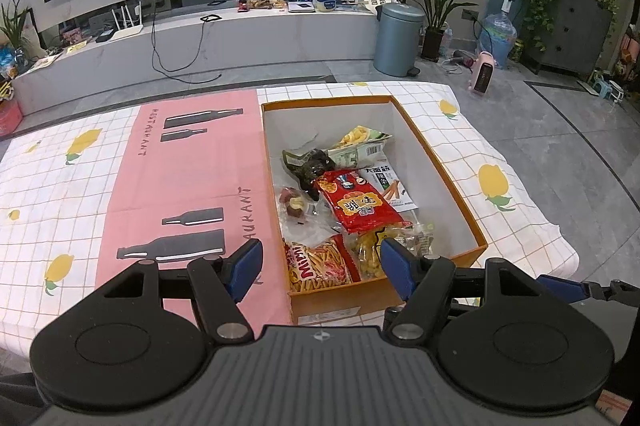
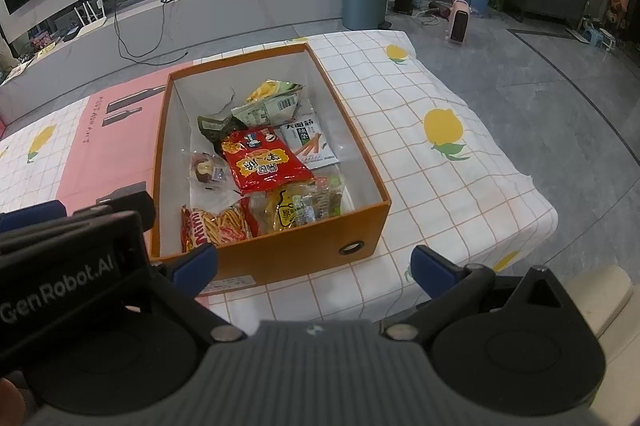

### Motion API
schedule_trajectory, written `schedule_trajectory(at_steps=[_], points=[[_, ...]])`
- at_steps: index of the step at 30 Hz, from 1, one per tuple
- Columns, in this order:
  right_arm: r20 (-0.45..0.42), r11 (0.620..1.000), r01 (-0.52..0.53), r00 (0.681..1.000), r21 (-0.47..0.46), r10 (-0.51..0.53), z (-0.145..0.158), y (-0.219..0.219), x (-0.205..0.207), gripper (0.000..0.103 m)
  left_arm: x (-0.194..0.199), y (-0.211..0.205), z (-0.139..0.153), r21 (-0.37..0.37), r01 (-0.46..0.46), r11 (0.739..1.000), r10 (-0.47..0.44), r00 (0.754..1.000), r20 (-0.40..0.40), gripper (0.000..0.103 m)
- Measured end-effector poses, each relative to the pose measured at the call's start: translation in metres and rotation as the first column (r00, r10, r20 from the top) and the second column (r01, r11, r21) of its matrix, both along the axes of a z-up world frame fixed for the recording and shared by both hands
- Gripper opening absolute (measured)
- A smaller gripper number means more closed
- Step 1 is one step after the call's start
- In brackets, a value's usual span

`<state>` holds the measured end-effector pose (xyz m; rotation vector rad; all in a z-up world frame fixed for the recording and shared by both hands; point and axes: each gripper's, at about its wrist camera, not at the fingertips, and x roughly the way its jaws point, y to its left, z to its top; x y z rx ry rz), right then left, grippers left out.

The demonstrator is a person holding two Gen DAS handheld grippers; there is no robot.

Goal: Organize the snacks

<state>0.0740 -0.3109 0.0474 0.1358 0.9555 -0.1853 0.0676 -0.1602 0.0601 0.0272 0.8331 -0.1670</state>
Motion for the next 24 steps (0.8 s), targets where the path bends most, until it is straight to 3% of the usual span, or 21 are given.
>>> schedule_trajectory(at_steps=[24], points=[[0.004,1.000,-0.002,1.000,-0.006,0.002,-0.0020,-0.0001,-0.0051,0.100,-0.0040,-0.0009,-0.0009,0.009,0.015,1.000,-0.015,1.000,0.004,0.079]])
